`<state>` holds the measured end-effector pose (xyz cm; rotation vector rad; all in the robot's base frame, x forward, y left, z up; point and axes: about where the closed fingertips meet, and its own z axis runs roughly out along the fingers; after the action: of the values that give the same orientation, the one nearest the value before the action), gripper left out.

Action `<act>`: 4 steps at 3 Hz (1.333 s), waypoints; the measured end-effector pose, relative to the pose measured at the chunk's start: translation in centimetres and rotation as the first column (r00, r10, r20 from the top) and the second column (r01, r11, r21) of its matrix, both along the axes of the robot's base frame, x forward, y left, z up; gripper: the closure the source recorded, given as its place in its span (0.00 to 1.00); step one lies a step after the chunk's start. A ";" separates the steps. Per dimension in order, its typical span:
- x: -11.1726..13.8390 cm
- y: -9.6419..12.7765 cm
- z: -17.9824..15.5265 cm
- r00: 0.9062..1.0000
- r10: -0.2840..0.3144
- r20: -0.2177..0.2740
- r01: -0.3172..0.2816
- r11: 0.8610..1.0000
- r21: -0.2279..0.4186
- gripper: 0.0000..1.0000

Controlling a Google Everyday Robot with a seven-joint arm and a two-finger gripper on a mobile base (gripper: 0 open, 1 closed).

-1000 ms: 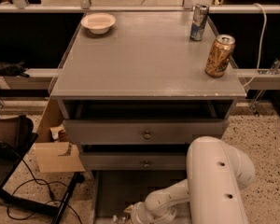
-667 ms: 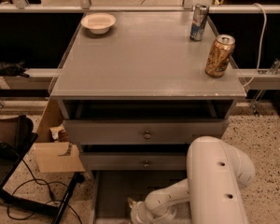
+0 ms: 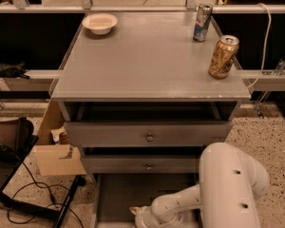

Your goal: Place water bottle into bottom drawer

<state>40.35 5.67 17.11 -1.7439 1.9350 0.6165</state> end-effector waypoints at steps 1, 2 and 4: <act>-0.3 -1.6 3.4 0.999 -0.009 0.048 0.006 0.999 0.052 0.42; -0.8 -5.6 9.0 0.993 -0.068 0.096 0.062 0.996 0.067 0.65; -4.6 -11.8 18.2 0.978 -0.158 0.139 0.171 0.981 -0.087 1.00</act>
Offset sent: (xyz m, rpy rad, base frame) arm -0.0130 -0.1153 0.1827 0.0639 -0.1858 -0.1161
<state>35.79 -6.12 35.32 -1.6168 2.0211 0.3441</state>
